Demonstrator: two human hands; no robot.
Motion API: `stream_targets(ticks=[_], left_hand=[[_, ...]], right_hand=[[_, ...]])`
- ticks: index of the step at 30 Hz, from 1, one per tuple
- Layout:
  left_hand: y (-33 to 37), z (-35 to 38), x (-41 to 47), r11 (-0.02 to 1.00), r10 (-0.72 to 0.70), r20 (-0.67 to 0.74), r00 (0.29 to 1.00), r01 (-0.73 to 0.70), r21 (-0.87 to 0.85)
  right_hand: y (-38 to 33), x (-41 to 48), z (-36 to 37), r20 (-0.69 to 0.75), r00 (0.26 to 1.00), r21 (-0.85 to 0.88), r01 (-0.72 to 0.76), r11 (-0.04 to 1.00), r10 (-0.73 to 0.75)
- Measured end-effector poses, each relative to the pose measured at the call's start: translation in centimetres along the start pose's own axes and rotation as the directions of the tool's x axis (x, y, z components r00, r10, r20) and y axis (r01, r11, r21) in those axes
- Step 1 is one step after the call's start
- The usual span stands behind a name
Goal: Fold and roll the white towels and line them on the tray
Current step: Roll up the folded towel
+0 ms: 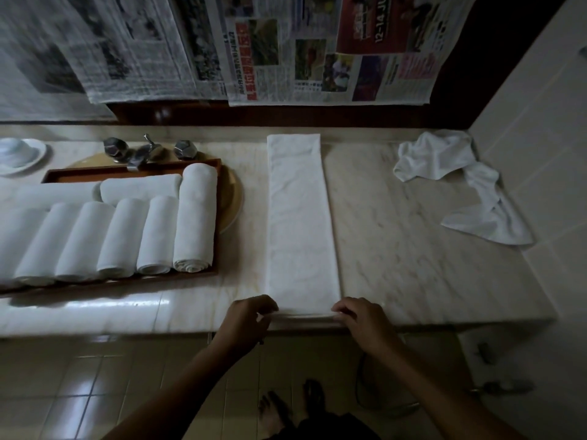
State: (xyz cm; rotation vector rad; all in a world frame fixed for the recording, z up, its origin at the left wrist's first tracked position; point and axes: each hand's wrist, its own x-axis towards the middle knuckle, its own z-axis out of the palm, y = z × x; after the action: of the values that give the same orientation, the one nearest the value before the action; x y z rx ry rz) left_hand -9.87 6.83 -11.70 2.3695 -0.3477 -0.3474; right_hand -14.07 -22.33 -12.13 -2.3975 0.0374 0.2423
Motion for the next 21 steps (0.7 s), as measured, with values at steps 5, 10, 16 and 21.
stream_targets(ticks=[5, 10, 16, 21], left_hand=[[1.0, -0.4, 0.8, 0.985, -0.153, -0.016, 0.988, 0.151, -0.086], [1.3, 0.1, 1.2, 0.925, -0.346, -0.054, 0.937, 0.33, -0.189], [2.5, 2.0, 0.9, 0.93, -0.363, -0.198, 0.911, 0.341, -0.136], [2.5, 3.8, 0.3, 0.972, -0.004, -0.216, 0.976, 0.055, 0.229]], right_hand=[[-0.6, 0.8, -0.6, 0.036, 0.99, 0.087, -0.142, 0.986, 0.139], [-1.4, 1.7, -0.1, 0.026, 0.992, 0.028, -0.123, 0.992, 0.123], [-3.1, 0.8, 2.3, 0.019, 0.98, -0.231, 0.195, 0.953, -0.196], [-2.7, -0.3, 3.9, 0.04, 0.929, -0.292, 0.362, 0.885, -0.367]])
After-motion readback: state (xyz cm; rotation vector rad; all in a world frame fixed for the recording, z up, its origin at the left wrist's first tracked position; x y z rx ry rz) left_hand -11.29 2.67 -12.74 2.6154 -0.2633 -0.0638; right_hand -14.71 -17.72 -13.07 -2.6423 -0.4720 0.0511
